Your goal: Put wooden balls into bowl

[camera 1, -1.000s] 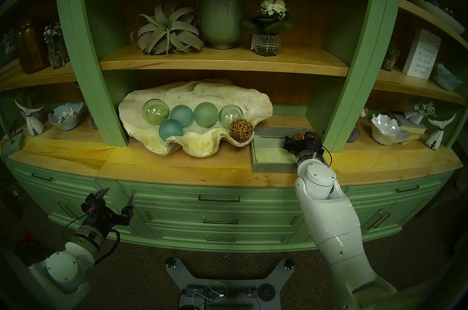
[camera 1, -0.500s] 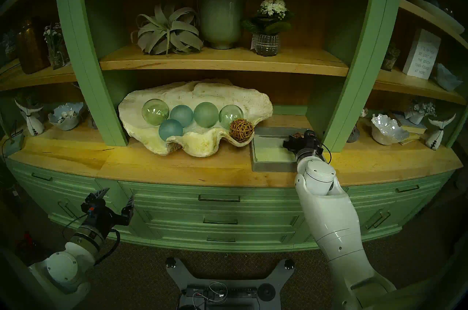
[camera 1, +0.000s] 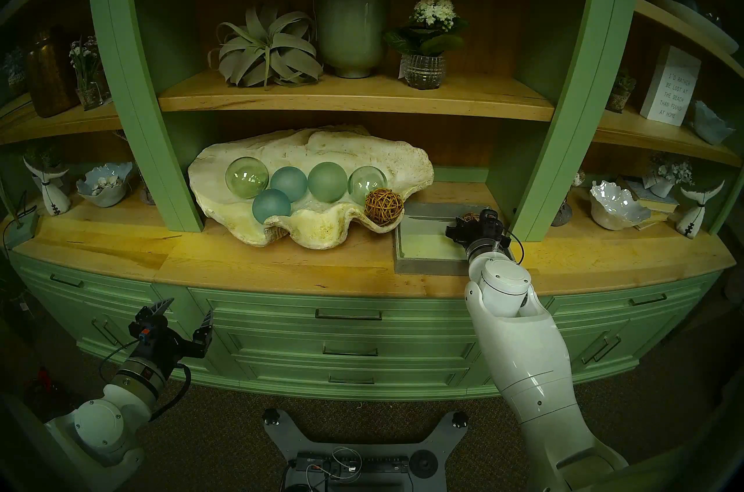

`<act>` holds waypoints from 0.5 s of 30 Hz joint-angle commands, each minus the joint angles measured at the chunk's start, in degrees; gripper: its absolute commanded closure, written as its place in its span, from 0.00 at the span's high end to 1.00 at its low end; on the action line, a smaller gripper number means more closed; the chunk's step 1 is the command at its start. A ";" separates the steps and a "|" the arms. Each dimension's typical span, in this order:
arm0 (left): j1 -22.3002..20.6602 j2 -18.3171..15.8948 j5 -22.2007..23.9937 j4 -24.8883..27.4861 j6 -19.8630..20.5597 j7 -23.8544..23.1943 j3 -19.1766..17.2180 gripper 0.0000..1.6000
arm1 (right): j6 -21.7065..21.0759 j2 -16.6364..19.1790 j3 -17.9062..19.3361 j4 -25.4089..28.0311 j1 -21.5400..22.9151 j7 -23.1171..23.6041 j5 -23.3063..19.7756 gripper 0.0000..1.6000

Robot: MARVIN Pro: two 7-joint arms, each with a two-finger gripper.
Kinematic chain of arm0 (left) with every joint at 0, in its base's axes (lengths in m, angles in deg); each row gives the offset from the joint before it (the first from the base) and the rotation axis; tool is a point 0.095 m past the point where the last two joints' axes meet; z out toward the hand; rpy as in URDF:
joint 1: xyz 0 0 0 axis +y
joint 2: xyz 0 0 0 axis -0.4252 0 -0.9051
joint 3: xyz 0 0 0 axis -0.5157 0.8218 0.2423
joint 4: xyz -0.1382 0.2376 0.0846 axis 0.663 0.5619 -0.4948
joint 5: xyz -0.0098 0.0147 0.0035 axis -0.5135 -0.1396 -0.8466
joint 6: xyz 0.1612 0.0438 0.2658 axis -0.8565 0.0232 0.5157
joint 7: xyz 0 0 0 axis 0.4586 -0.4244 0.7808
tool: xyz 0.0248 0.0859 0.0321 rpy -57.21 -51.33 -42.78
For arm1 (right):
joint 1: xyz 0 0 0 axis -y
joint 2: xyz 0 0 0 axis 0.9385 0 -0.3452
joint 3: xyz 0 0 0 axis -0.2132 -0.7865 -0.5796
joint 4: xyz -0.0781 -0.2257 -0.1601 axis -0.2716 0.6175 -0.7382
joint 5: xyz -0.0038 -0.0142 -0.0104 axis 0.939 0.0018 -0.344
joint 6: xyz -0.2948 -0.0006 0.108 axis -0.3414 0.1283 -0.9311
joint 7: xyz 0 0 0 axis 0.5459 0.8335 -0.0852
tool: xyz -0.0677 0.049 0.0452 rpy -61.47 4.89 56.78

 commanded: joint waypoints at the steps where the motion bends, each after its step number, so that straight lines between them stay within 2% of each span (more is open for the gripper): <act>1: -0.23 -0.03 -0.13 0.91 -0.84 -0.02 -0.67 1.00 | 1.16 0.86 -0.16 5.49 0.48 0.08 0.91 0.35; 11: -0.27 -0.06 -0.11 0.90 -0.79 0.02 -0.63 1.00 | 1.74 2.02 -1.21 11.74 -0.80 0.21 2.19 0.33; 15: -0.28 -0.07 -0.10 0.89 -0.78 0.03 -0.62 1.00 | 2.82 2.20 -2.00 12.42 -0.47 0.22 2.95 0.34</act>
